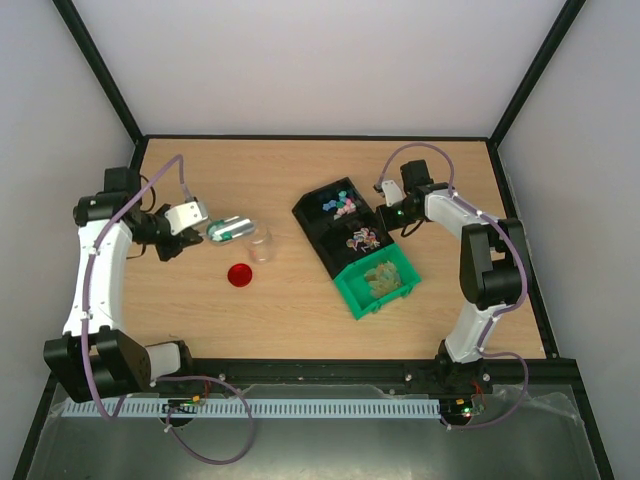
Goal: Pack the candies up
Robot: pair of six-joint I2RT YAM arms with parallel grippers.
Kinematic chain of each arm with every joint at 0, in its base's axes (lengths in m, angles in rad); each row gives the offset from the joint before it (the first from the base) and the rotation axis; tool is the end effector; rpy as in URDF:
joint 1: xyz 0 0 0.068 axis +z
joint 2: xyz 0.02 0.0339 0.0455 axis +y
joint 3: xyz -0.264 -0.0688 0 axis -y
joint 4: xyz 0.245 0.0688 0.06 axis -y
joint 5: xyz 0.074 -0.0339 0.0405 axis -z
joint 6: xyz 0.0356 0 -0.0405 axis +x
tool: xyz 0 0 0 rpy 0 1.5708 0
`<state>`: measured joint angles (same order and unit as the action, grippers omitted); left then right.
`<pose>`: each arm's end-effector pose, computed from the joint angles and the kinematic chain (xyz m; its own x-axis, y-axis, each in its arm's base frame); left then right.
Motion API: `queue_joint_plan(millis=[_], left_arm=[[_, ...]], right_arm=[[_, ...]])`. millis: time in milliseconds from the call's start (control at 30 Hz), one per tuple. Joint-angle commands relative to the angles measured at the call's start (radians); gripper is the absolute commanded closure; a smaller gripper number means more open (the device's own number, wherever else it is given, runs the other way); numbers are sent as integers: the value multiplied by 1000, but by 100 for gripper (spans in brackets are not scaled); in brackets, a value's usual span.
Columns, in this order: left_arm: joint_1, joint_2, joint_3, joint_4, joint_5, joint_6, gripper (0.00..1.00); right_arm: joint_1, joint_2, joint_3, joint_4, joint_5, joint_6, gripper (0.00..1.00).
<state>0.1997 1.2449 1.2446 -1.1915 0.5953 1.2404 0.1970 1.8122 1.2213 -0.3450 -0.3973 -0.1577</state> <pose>0.2184 0.0238 0.3274 -0.2584 0.7468 -0.6128 0.8740 0.4510 0.1810 0.3732 0.0885 0.1972 -0.7161 -0.2906 -0.6347 -0.5245 0.8239 0.2145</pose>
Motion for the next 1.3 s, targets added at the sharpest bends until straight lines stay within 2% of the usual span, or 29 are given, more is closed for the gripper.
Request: queue_joint_plan(millis=[0, 767, 1267], left_arm=[[-1, -20, 7, -44, -24, 51, 98], [-169, 44, 68, 30, -244, -111, 98], [-238, 57, 109, 17, -349, -129, 98]], right_arm=[[6, -4, 34, -49, -59, -38, 99], [6, -8, 40, -75, -77, -60, 98], [6, -3, 41, -74, -80, -58, 98]])
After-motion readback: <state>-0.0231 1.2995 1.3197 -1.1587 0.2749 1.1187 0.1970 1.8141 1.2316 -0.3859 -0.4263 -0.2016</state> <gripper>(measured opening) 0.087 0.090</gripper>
